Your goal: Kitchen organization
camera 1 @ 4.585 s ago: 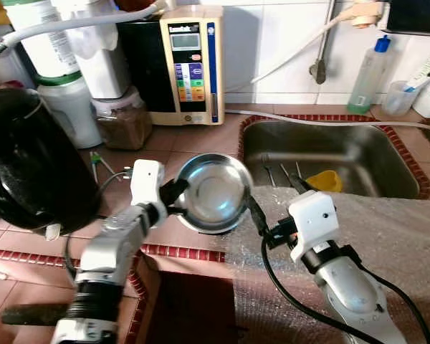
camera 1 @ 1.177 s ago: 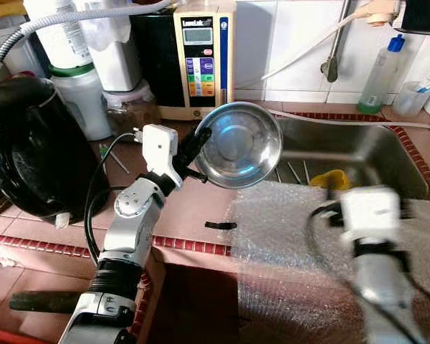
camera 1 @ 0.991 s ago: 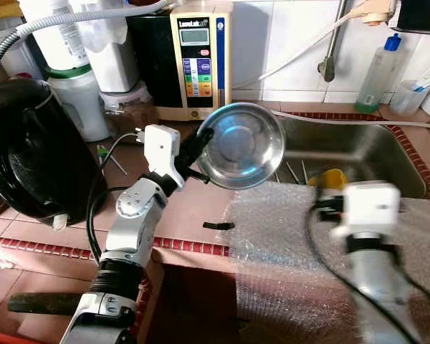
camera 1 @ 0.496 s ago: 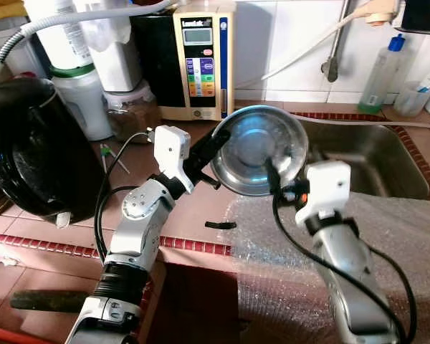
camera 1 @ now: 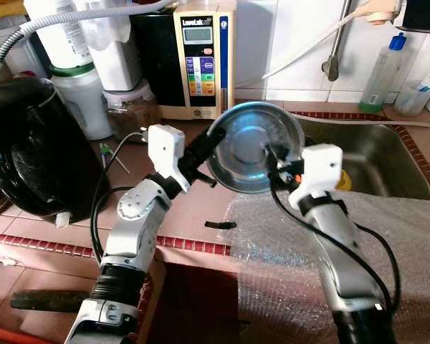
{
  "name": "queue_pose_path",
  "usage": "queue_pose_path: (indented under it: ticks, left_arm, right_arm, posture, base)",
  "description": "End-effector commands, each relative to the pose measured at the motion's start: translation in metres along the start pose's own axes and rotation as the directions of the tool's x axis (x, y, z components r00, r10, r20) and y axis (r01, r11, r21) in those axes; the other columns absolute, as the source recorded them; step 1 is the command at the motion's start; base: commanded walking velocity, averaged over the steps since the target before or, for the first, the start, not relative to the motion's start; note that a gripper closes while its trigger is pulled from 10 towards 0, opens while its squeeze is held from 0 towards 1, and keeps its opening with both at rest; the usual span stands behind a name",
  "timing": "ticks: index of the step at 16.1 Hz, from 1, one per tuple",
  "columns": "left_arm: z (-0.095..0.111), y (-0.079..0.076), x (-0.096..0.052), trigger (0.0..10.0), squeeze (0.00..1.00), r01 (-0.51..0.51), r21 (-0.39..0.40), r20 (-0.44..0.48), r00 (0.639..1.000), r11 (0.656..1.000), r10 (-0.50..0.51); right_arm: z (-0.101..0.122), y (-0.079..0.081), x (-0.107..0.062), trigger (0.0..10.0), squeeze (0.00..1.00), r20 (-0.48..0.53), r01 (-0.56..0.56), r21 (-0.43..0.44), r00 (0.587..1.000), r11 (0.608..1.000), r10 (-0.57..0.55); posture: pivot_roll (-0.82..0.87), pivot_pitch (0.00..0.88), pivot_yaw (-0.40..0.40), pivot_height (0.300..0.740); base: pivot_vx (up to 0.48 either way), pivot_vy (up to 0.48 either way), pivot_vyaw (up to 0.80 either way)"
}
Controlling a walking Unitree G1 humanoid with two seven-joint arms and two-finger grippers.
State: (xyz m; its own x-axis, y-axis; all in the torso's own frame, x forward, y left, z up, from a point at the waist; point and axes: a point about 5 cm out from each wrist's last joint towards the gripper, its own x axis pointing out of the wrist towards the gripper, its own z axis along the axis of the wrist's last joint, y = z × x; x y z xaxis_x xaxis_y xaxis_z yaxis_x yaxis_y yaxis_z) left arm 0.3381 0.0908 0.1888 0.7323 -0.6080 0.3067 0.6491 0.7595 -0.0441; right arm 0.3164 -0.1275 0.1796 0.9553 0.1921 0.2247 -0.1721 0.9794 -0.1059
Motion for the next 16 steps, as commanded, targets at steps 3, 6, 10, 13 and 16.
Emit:
queue_pose_path:
  ticks: [3,6,10,13,16]
  left_arm:
    - [0.006,-0.005,0.0,0.0,0.0,0.033,0.006,0.019,0.999,0.999,-0.033]
    - [0.006,-0.005,-0.001,0.0,0.0,0.028,0.005,0.017,0.999,1.0,-0.028]
    - [0.005,-0.003,0.0,0.0,0.0,0.021,0.009,0.011,1.0,1.0,-0.022]
    - [0.005,-0.003,0.0,0.0,0.0,0.021,0.009,0.007,1.0,1.0,-0.021]
    - [0.005,-0.002,0.0,0.0,0.0,0.019,0.012,0.005,1.0,1.0,-0.019]
  right_arm:
    - [-0.005,0.0,0.009,0.0,0.0,-0.015,-0.006,0.05,1.0,0.999,0.007]
    - [-0.004,0.003,0.01,0.0,0.0,-0.002,0.001,0.044,1.0,0.999,0.0]
    - [-0.012,0.003,0.003,0.0,0.0,-0.016,0.039,0.05,0.999,0.998,-0.038]
    - [-0.014,-0.001,0.0,0.0,0.0,-0.022,0.066,0.071,0.998,0.995,-0.064]
    - [-0.011,-0.009,0.002,0.0,0.0,-0.011,0.103,0.088,0.995,0.991,-0.102]
  posture:
    - [0.03,0.0,0.072,0.74]
    - [0.03,0.0,0.073,0.74]
    - [0.03,0.0,0.079,0.74]
    - [0.02,0.0,0.082,0.74]
    - [0.02,0.0,0.084,0.74]
  base:
    - [0.0,0.0,0.0]
    - [0.0,0.0,0.0]
    - [0.0,0.0,0.0]
    - [0.0,0.0,0.0]
    - [0.0,0.0,0.0]
